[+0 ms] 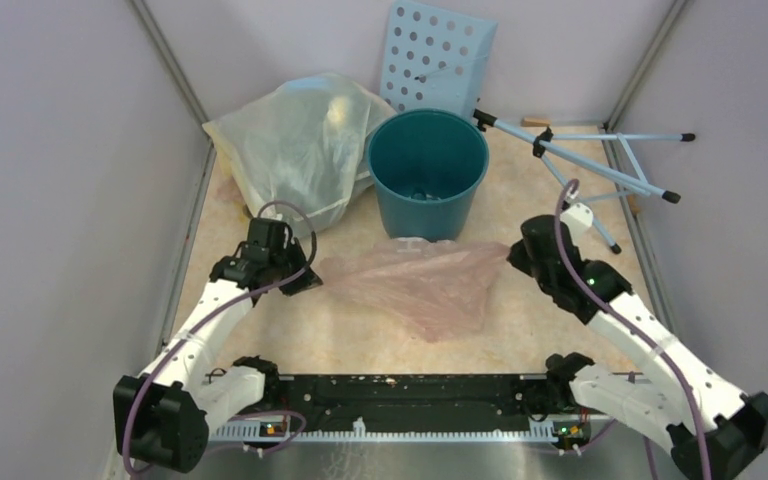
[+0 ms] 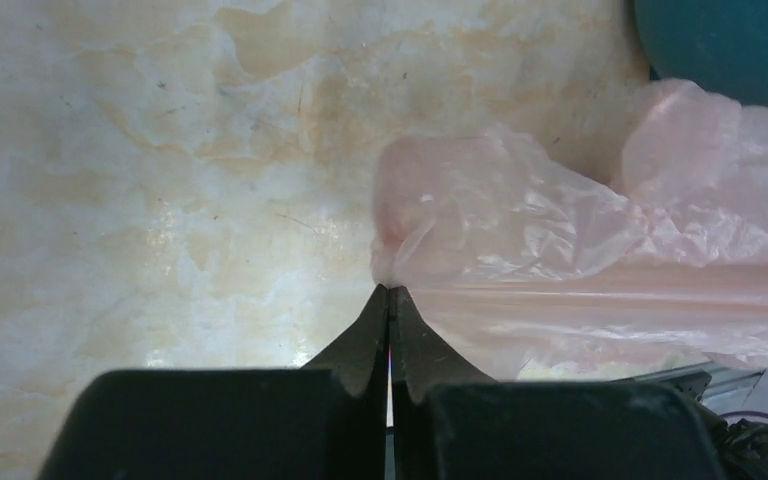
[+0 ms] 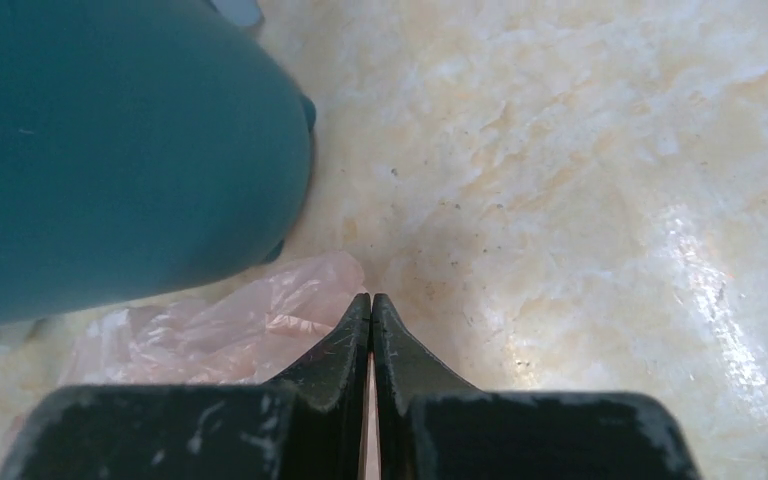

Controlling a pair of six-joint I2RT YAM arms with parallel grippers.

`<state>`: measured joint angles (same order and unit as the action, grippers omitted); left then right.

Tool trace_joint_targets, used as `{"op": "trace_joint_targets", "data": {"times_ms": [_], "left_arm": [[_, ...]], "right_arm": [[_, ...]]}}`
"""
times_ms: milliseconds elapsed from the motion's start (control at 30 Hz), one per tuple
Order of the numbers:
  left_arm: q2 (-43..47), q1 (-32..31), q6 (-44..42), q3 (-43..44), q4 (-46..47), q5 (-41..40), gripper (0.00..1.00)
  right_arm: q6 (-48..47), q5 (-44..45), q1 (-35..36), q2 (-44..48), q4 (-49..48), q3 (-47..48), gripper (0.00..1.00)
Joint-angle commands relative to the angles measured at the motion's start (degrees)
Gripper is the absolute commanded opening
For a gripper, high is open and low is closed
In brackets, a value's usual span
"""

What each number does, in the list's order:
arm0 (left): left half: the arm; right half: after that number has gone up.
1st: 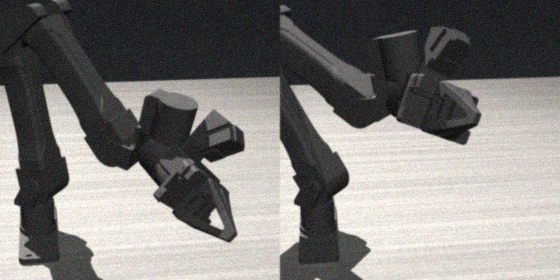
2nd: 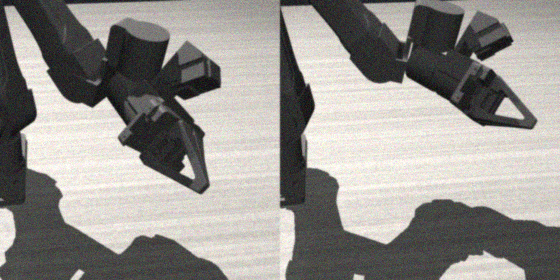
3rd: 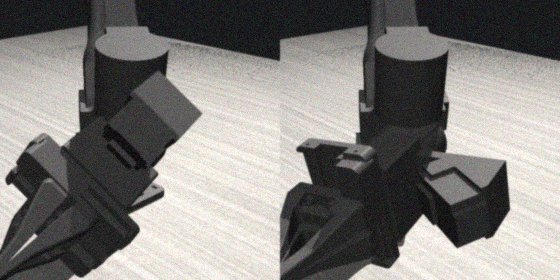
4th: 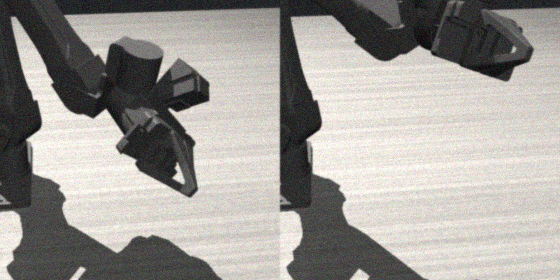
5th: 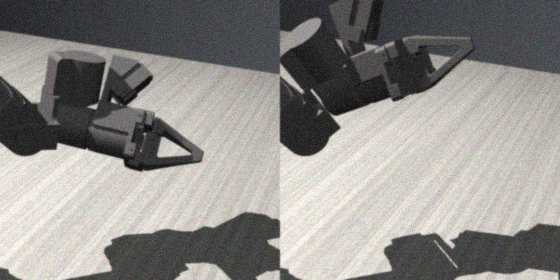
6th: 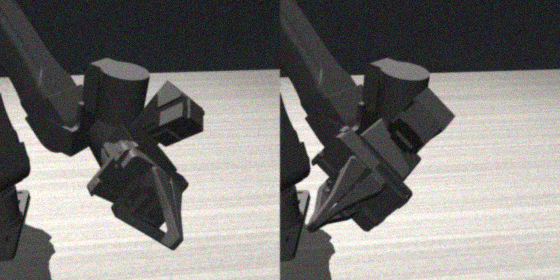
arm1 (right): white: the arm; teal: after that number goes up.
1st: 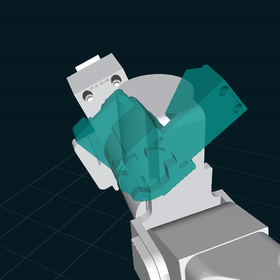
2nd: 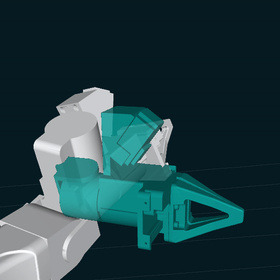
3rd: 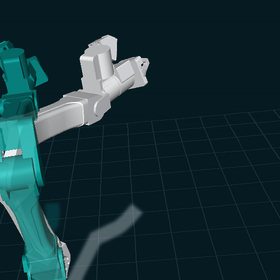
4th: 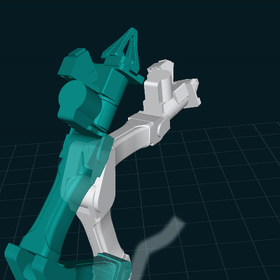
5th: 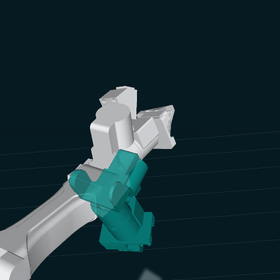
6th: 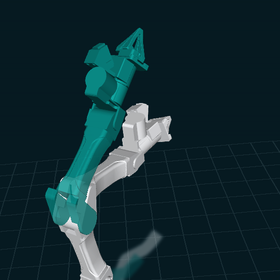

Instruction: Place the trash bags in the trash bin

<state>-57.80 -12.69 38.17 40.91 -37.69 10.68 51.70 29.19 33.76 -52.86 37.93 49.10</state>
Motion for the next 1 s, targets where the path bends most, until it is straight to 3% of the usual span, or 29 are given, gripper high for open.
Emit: {"op": "trace_joint_targets", "data": {"times_ms": [0, 233, 333, 467, 567, 700, 767, 967], "left_arm": [[-0.3, 0.65, -0.52, 4.06, -0.07, -3.57, 0.0], [1.86, 0.65, -4.2, 11.07, 1.28, -0.08, 0.0], [2.77, 0.65, -5.6, 14.72, 0.82, -2.28, 0.0], [2.08, 0.6, -6.62, 22.06, -4.75, -10.27, 0.0], [2.24, 0.65, -4.24, 25.82, -9.43, -19.0, 0.05], [2.56, 0.65, -5.7, 20.93, -5.27, -11.89, 0.25], [2.05, 0.65, -4.74, 17.27, -3.53, -5.43, 0.28], [-3.11, 0.65, -6.38, 10.68, -2.43, 0.98, 0.29]], "right_arm": [[1.22, 0.76, -2.98, 6.58, -0.43, -3.12, 0.0], [-7.07, -12.69, -3.08, 5.68, -7.63, -2.4, 0.0], [-6.6, -15.15, -3.08, 5.08, -8.14, -1.38, 0.0], [2.73, -9.94, -3.08, 2.69, 4.48, 2.09, 0.0], [9.03, -12.1, -3.08, 0.38, 11.17, 3.2, 0.0], [10.53, -12.2, -3.08, 2.87, 11.54, -0.45, 0.0], [11.58, -10.85, -3.08, 5.35, 10.8, -2.52, 0.01], [12.01, -9.48, -3.08, 8.19, 10.91, -5.68, 0.05]]}}
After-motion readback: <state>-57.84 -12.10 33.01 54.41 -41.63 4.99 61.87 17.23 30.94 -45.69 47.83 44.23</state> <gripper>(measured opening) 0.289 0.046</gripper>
